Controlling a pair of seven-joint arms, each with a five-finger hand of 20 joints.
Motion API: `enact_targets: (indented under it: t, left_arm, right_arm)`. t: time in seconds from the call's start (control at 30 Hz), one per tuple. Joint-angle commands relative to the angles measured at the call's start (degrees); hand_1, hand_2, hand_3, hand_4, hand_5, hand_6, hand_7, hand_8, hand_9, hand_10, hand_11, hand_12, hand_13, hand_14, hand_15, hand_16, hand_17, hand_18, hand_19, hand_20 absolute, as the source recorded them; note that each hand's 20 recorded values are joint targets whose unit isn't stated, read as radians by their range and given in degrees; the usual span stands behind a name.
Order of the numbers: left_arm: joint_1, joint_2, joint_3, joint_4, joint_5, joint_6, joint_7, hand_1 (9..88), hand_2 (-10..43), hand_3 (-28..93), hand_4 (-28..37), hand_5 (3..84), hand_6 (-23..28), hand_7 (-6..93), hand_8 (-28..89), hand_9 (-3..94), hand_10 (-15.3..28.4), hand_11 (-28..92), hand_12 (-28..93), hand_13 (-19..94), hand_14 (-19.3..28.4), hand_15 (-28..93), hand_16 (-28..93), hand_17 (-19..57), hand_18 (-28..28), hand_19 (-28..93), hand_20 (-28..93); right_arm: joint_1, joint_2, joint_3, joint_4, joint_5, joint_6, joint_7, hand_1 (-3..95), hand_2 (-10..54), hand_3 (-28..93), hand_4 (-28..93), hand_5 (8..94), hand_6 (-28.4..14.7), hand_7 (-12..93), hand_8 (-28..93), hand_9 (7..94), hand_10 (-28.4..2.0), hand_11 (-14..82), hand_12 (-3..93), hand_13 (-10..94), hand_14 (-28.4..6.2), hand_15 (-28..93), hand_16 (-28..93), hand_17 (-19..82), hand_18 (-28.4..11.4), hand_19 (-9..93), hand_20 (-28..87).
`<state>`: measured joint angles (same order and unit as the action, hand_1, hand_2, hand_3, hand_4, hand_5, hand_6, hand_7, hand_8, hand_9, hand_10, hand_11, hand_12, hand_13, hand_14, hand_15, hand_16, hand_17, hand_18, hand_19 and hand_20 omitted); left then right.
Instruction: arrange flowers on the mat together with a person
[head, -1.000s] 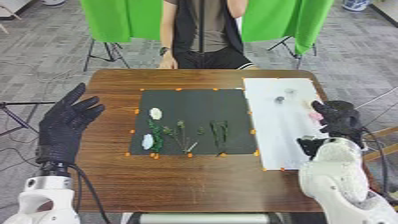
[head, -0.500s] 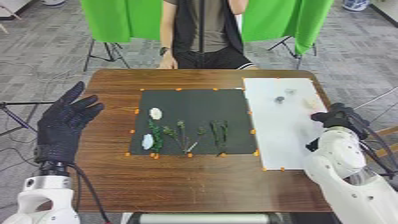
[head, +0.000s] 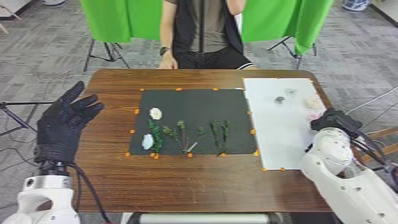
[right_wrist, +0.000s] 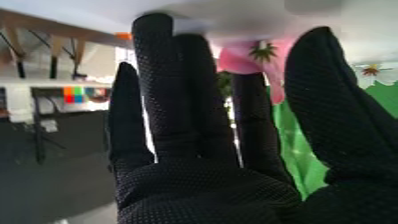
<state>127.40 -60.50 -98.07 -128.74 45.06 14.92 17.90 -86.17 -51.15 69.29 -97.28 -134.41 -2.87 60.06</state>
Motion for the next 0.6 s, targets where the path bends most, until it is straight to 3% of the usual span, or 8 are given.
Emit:
enact_targets:
  t: [0.03,0.1,0.3,0.6]
  left_arm:
    - [0.0,-0.11,0.33,0.0,-0.42,0.08,-0.09,21.7,6.5,76,-27.2,38.7,8.9,5.5,-6,39.1,19.8,24,12,30,26.7,50,-7,-4.3,26.8,58,21]
    - [0.0,0.03,0.49,0.08,-0.52,0.13,0.04,21.8,6.5,76,-27.2,38.7,9.0,5.5,-6,39.1,19.8,24,12,30,26.7,50,-7,-4.3,26.8,58,21]
    - [0.3,0.13,0.32,-0.02,-0.69,0.26,0.42,21.8,6.5,77,-27.2,38.8,9.0,5.5,-6,39.1,19.9,24,12,30,26.7,50,-7,-4.3,26.8,58,21]
    - [0.7,0.29,0.15,-0.47,-0.81,0.62,0.75,21.8,6.5,76,-27.2,38.8,9.0,5.6,-6,39.2,19.9,24,12,30,26.7,50,-7,-4.3,26.8,58,21]
  right_arm:
    - [1.1,1.2,-3.4,2.1,-5.6,4.2,-1.2,46.1,-8.9,71,-28,61.0,4.9,19,-16,69.3,-11.2,23.0,14.6,64,-9.2,49,13,16,-18.7,58,15]
    - [1.3,1.3,-3.9,2.5,-5.9,4.2,-1.1,49.4,-9.4,66,-28,65.7,4.9,19,-12,71.4,-10.4,23.0,15.1,66,-8.3,49,14,17,-18.1,58,15]
    - [0.6,1.9,-4.6,2.9,-7.6,6.2,-0.9,58.0,-9.5,56,-28,79.4,4.7,24,-7,85.2,-6.0,13.2,30.7,71,-4.5,48,23,19,-16.0,61,17]
    - [-0.7,2.7,-4.7,1.4,-14.2,13.0,0.0,59.5,-9.5,57,-28,81.3,4.3,26,-5,89.1,-4.7,12.1,35.6,73,-3.0,50,26,20,-13.8,63,17]
